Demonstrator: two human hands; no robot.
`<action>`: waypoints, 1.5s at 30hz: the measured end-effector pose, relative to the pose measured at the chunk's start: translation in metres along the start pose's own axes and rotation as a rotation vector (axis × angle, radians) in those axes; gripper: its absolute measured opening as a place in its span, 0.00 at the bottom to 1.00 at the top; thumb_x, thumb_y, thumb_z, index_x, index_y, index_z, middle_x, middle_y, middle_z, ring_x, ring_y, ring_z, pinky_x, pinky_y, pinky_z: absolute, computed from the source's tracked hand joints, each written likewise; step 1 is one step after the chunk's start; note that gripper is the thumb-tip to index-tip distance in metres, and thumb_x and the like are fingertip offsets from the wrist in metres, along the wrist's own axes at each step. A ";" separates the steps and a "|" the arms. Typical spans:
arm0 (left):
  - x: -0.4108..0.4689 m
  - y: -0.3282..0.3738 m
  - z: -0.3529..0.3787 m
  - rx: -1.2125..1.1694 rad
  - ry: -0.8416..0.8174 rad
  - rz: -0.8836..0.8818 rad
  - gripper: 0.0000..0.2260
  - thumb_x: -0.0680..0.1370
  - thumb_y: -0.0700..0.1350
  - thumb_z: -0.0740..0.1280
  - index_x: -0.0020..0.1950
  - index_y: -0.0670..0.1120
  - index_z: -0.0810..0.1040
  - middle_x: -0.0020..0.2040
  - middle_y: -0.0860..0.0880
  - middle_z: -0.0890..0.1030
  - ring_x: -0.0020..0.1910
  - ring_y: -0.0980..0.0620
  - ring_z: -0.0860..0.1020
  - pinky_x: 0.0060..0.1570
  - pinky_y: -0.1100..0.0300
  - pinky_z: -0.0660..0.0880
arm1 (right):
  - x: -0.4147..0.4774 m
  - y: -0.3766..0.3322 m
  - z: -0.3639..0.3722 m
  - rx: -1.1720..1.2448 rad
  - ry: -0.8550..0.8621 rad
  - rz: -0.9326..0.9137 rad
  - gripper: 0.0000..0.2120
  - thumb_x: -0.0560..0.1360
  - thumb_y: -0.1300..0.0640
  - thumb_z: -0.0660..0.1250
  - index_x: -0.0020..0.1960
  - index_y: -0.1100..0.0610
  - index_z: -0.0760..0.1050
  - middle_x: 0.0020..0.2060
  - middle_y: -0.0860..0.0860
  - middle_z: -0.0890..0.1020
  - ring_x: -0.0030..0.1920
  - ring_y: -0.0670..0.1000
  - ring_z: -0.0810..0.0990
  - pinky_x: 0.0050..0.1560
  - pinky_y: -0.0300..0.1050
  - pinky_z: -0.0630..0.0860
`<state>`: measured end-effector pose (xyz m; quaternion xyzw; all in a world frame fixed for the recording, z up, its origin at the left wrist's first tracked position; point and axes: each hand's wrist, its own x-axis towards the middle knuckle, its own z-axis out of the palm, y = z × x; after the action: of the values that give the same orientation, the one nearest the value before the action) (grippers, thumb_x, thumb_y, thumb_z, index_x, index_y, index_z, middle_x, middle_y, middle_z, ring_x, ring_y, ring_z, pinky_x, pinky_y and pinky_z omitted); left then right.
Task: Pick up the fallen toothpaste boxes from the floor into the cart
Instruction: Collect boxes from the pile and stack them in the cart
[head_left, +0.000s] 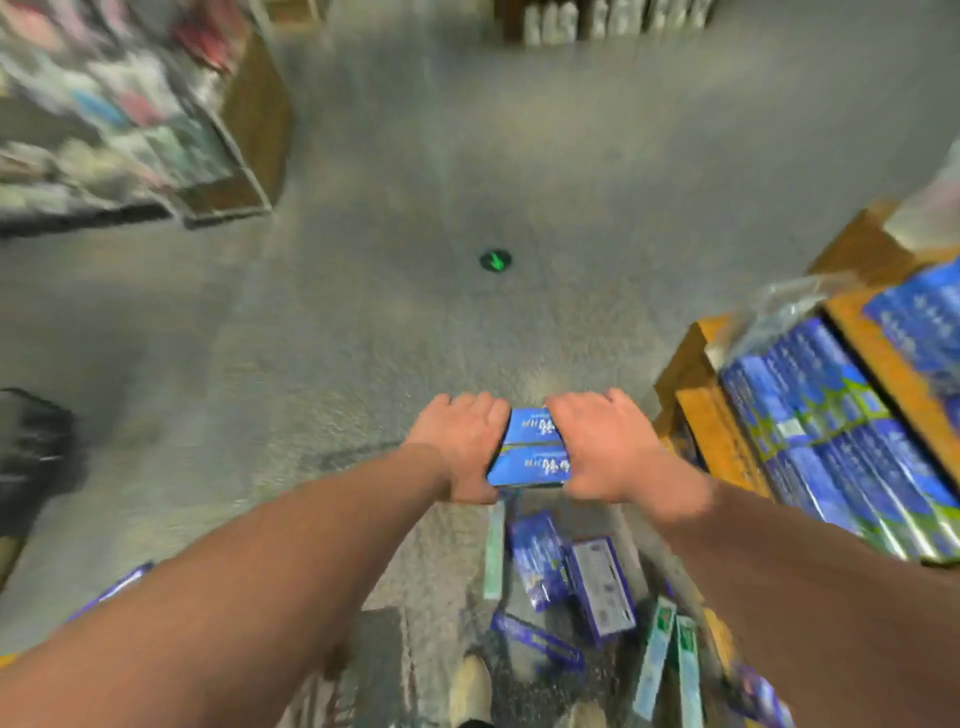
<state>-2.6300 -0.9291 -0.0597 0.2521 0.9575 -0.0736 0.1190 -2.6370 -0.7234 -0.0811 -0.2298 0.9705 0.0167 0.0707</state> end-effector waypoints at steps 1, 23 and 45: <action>-0.019 -0.009 -0.023 0.021 0.029 -0.045 0.34 0.64 0.64 0.73 0.60 0.47 0.67 0.58 0.47 0.75 0.57 0.43 0.76 0.53 0.50 0.70 | 0.003 -0.010 -0.028 -0.031 0.040 -0.041 0.26 0.62 0.38 0.70 0.54 0.47 0.68 0.47 0.47 0.79 0.50 0.54 0.81 0.48 0.51 0.68; -0.549 -0.020 -0.075 0.045 0.126 -1.083 0.41 0.60 0.68 0.75 0.65 0.48 0.67 0.58 0.48 0.76 0.57 0.44 0.77 0.56 0.50 0.75 | -0.101 -0.434 -0.226 -0.171 0.307 -1.098 0.39 0.58 0.38 0.72 0.65 0.48 0.66 0.57 0.48 0.77 0.58 0.54 0.77 0.58 0.53 0.70; -0.770 -0.076 0.188 -0.525 -0.013 -1.513 0.36 0.63 0.65 0.75 0.61 0.50 0.64 0.58 0.51 0.73 0.56 0.48 0.74 0.55 0.52 0.72 | -0.115 -0.796 -0.055 -0.385 -0.036 -1.497 0.33 0.59 0.43 0.75 0.59 0.49 0.67 0.54 0.47 0.77 0.56 0.53 0.77 0.54 0.53 0.67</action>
<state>-1.9817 -1.3905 -0.0307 -0.5024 0.8542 0.0920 0.0976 -2.1850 -1.3878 -0.0100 -0.8326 0.5354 0.1368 0.0379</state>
